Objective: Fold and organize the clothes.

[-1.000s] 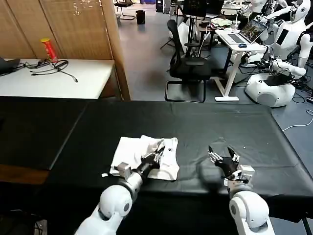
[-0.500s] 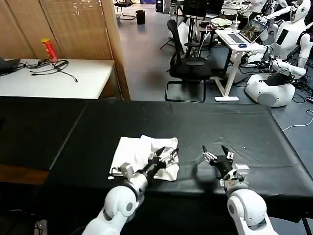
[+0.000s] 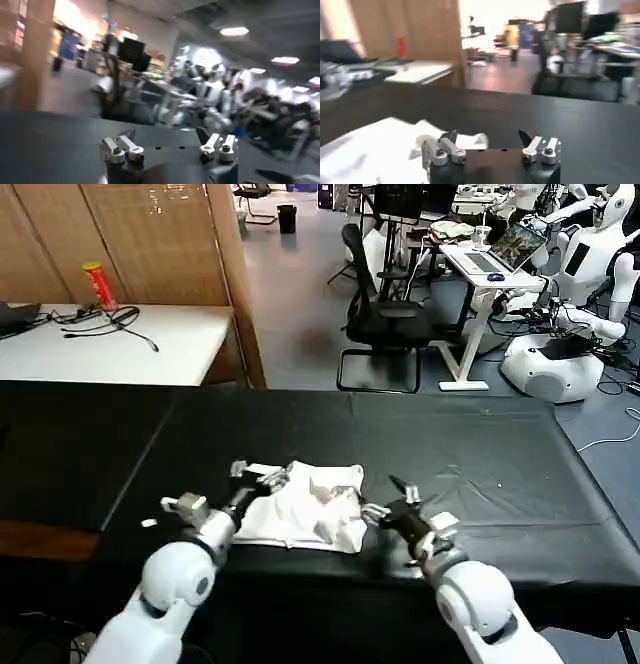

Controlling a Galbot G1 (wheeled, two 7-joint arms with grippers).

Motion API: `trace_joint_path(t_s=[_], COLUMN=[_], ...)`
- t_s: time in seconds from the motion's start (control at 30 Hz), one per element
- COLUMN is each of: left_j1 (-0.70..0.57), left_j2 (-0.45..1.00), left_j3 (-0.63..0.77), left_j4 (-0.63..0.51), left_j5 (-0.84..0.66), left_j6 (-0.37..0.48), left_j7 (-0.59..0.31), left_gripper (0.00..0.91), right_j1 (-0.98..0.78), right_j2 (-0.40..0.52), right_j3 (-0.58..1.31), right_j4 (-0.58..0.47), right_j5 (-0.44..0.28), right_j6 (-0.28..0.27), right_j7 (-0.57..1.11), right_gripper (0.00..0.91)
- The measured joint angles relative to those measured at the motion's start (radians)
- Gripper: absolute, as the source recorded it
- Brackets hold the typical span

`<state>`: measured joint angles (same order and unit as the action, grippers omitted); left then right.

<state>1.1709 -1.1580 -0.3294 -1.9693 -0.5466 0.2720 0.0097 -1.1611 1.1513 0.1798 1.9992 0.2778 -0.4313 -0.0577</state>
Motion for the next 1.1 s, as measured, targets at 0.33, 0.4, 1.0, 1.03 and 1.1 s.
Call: trace_joint_path(t_s=[0.33,0.4,1.0,1.03,1.1], left_j1=[0.077,0.088,0.124,0.124,0.124], left_j2=[-0.003,-0.004,-0.020,-0.020,-0.019], left_j3=[-0.046,-0.050,-0.055,-0.057,-0.058], left_j4=[-0.031,-0.032,-0.023,-0.022,-0.022], left_j5=[0.084,0.088,0.109,0.109,0.109], left_j6=[-0.013,-0.015,-0.041,-0.043,-0.046], left_j7=[0.002,0.002,0.004,0.004,0.004], left_gripper=[0.878,0.878,0.878,0.878,0.878], right_j1=[0.102,0.107,0.102,0.097,0.083], right_j2=[0.043,0.061,0.183,0.179,0.164], right_j3=[-0.115,-0.114,0.051,0.053,0.053], right_j4=[-0.087,-0.103,-0.199,-0.188,-0.156], right_j5=[-0.135,-0.144,-0.080,-0.059,-0.014], right_j6=[-0.079,-0.080,-0.037,-0.043,-0.060], right_j7=[0.077,0.085,0.198,0.187,0.165], right_gripper=[0.878,0.878,0.878,0.878,0.878])
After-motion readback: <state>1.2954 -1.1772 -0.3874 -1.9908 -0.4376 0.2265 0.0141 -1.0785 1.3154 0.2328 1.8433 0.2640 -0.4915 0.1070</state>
